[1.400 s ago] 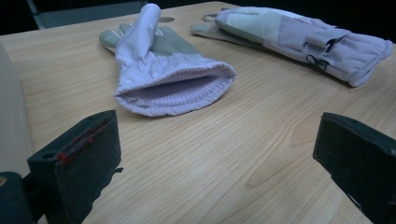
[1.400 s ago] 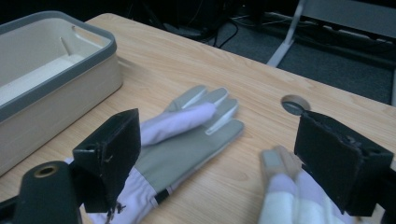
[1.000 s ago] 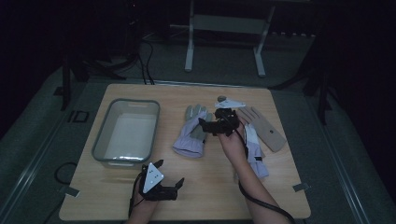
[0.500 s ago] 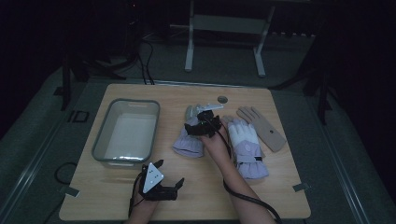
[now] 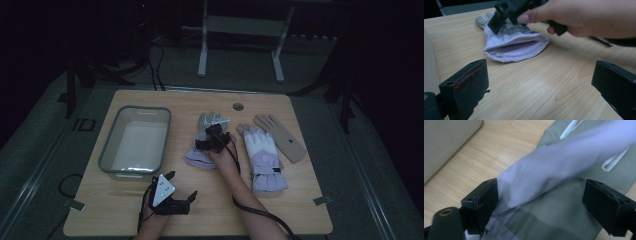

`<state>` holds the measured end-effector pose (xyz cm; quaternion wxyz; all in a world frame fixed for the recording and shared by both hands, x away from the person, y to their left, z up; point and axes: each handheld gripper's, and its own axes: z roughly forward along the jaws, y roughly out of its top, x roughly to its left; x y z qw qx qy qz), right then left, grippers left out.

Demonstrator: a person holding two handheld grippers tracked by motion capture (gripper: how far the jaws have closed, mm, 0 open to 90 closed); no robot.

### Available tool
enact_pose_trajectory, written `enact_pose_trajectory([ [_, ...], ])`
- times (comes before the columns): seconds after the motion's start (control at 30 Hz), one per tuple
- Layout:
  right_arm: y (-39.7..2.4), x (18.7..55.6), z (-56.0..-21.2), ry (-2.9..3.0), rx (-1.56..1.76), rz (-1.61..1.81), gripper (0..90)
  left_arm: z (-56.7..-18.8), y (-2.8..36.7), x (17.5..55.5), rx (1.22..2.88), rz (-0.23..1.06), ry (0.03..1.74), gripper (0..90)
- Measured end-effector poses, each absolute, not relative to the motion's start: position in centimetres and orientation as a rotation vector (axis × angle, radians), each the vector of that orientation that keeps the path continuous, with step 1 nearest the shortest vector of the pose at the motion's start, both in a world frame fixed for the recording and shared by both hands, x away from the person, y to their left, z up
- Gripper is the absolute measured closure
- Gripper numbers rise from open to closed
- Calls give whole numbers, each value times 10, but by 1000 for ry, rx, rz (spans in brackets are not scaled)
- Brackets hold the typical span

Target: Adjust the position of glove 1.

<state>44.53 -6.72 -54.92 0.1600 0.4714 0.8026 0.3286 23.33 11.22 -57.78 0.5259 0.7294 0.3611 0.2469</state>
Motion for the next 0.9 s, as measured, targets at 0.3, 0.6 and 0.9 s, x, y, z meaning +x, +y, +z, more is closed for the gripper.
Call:
enact_pose_trajectory([
  [0.3, -71, 446, -549, 2354, 1257, 916, 587, -578, 111, 233, 1746, 598, 858, 13],
  [0.6, -72, 443, -532, 2393, 1210, 900, 797, -578, 112, 233, 1747, 594, 861, 13],
  [0.9, -91, 414, -485, 2408, 1027, 978, 798, -578, 112, 233, 1746, 595, 865, 12],
])
